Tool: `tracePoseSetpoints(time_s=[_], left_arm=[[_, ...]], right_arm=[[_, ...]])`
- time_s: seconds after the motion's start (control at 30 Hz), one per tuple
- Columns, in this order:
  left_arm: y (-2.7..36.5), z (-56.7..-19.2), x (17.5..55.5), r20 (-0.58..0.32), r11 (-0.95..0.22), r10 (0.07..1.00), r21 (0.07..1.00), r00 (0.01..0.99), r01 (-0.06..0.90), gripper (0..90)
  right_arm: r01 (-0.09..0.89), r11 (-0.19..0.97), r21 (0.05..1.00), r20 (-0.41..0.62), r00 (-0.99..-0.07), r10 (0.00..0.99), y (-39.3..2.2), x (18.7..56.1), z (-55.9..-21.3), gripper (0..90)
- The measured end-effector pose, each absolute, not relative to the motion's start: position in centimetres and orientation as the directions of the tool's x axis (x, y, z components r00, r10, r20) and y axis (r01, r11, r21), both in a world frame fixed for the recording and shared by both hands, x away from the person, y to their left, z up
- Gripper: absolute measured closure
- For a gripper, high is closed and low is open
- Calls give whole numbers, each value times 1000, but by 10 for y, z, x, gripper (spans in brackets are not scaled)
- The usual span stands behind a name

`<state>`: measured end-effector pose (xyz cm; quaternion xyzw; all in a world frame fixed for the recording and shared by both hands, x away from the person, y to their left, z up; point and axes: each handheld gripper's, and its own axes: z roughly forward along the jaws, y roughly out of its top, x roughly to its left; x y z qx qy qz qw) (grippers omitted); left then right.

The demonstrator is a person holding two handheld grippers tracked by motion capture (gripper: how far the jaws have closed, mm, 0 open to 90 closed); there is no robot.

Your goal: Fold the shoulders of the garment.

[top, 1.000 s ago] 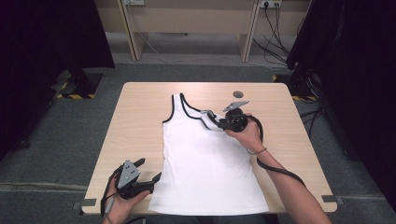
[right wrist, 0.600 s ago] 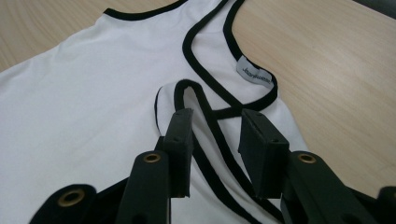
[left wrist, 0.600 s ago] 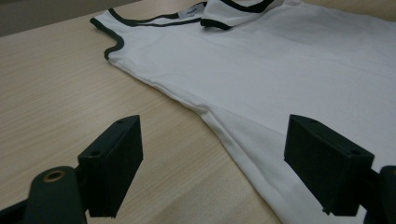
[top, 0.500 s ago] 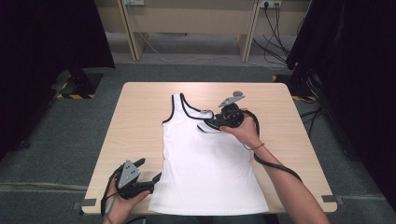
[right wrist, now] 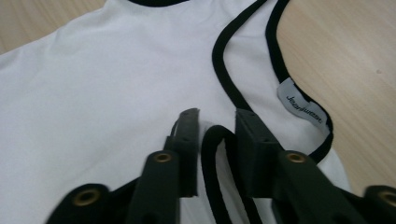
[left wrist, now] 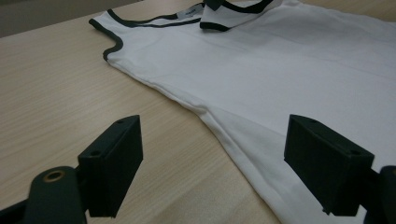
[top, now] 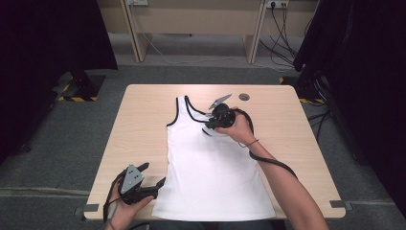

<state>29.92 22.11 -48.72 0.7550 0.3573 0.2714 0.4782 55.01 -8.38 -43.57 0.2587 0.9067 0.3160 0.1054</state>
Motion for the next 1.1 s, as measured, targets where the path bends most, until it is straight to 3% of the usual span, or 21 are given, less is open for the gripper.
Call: tracePoseSetpoints(time_s=[0.13,0.37,0.8,1.1], left_arm=[[221,-487,299,69,-289,799,916,597,280,187],[221,-487,299,72,-292,799,915,597,280,187],[221,-487,299,73,-293,799,914,597,280,187],[221,-487,299,72,-290,798,916,598,277,187]], right_arm=[[400,668,628,-21,-849,529,-86,545,-433,835],[416,630,656,-21,-824,566,-101,548,-419,847],[452,452,769,-62,-651,757,-142,562,-380,851],[430,430,794,-118,-585,802,-149,564,-368,850]])
